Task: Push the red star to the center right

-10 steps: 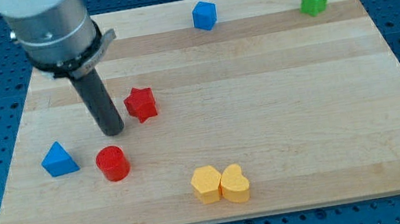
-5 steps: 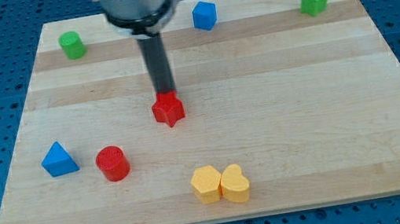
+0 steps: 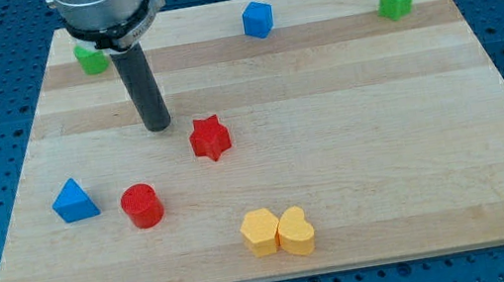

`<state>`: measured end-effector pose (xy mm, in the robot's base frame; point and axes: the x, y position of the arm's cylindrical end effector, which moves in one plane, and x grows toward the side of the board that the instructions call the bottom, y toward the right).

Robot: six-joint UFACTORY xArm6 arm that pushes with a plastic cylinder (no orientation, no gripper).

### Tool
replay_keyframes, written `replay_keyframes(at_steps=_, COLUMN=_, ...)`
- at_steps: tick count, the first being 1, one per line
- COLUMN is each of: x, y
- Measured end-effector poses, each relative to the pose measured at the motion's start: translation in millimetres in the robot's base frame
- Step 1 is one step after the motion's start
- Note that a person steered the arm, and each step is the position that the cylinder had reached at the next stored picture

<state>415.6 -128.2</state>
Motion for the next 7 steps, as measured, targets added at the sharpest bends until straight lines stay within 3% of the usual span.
replay_keyframes(at_steps=2, x=8.4, y=58.5)
replay_keyframes(at_steps=3, x=32.5, y=74.1)
replay_keyframes(at_steps=5, x=-2.9, y=29.0)
replay_keyframes(at_steps=6, x=52.9, y=29.0)
replay_keyframes(at_steps=7, x=81.8, y=48.1)
